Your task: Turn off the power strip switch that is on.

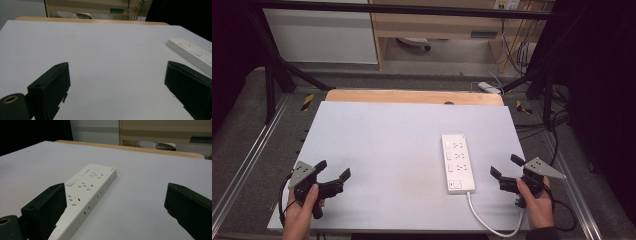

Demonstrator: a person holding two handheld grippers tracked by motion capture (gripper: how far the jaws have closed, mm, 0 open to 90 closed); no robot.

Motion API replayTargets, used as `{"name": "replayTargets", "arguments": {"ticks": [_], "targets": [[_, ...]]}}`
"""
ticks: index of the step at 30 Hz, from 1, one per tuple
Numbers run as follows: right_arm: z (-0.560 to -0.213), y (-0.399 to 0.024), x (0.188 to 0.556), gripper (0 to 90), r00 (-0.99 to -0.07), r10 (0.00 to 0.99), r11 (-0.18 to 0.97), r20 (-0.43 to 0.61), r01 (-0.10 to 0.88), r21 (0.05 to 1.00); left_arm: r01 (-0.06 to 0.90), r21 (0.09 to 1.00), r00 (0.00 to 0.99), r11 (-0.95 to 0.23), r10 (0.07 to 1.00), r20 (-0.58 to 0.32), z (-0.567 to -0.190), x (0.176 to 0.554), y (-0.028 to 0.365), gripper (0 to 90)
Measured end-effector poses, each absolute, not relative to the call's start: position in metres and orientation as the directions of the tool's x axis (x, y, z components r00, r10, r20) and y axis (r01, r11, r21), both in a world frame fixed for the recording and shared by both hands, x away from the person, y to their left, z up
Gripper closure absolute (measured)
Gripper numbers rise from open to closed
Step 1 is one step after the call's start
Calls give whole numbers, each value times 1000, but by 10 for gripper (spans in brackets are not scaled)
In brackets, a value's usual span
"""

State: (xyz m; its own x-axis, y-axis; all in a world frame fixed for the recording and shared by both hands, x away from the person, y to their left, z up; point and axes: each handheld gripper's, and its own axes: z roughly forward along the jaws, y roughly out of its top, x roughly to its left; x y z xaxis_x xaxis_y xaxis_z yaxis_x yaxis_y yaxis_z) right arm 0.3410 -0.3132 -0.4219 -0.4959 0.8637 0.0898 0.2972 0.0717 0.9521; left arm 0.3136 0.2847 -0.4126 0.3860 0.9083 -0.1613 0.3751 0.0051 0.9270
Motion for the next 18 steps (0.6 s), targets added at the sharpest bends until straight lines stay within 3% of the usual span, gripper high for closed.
{"name": "replayTargets", "arguments": {"ticks": [18], "targets": [[-420, -310, 343, 26, -486, 871, 85, 74, 297, 951, 372, 928, 422, -24, 895, -146, -412, 313, 281, 57]]}}
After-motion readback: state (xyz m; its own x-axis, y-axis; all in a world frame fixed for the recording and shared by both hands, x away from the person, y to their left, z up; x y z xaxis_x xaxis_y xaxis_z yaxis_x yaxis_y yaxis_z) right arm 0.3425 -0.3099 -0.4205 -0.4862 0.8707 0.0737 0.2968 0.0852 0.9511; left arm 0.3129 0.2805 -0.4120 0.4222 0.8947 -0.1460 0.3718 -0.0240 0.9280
